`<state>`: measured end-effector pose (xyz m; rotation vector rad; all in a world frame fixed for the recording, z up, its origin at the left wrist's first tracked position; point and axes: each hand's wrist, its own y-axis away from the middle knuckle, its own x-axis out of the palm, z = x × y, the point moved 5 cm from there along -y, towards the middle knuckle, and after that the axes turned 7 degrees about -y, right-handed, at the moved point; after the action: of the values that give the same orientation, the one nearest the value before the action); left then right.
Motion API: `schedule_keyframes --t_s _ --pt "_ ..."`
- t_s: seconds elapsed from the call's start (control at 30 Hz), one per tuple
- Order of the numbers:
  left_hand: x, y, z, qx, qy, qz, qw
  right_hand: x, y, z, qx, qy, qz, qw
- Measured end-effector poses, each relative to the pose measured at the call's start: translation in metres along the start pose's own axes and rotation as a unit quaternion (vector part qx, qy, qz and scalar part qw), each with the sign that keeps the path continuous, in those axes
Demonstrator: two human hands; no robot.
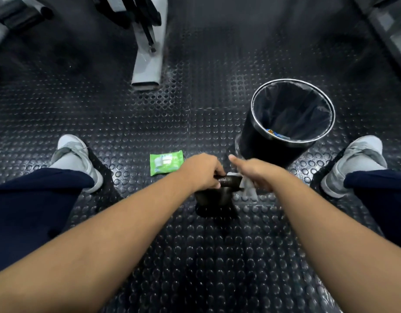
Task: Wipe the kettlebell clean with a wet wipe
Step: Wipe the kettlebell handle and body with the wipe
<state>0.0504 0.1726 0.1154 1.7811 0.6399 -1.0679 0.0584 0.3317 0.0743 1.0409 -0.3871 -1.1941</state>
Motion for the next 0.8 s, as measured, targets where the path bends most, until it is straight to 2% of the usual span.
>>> schedule_keyframes --t_s 0.07,0.13,0.27,0.37,0.47,0.53,0.6,0.8 --pt "0.001 -0.001 0.0 0.0 0.001 -0.001 1.0 -0.001 -0.003 0.002 -0.01 0.051 -0.029 0.998" --pt "0.003 -0.001 0.0 0.0 -0.002 -0.004 1.0 0.008 -0.011 -0.007 -0.008 0.056 -0.05 0.997" --pt "0.004 -0.002 0.0 -0.002 -0.004 -0.008 1.0 0.029 -0.033 -0.044 -0.011 -0.135 -0.033 0.99" --pt "0.006 -0.002 -0.001 -0.003 -0.005 -0.007 1.0 0.037 -0.026 -0.057 0.007 -0.315 0.031 0.948" --pt "0.008 -0.002 0.0 -0.006 -0.006 -0.01 1.0 0.033 -0.026 -0.063 -0.001 -0.38 0.072 0.922" --pt "0.009 -0.001 0.001 -0.009 -0.004 -0.011 1.0 0.028 -0.028 -0.062 0.014 -0.383 0.074 0.921" --pt "0.009 -0.001 0.0 -0.01 0.0 -0.012 1.0 0.024 -0.028 -0.058 0.021 -0.35 0.059 0.935" --pt "0.011 0.0 0.0 -0.009 -0.006 -0.022 1.0 0.005 -0.016 -0.03 0.039 -0.15 0.016 0.988"
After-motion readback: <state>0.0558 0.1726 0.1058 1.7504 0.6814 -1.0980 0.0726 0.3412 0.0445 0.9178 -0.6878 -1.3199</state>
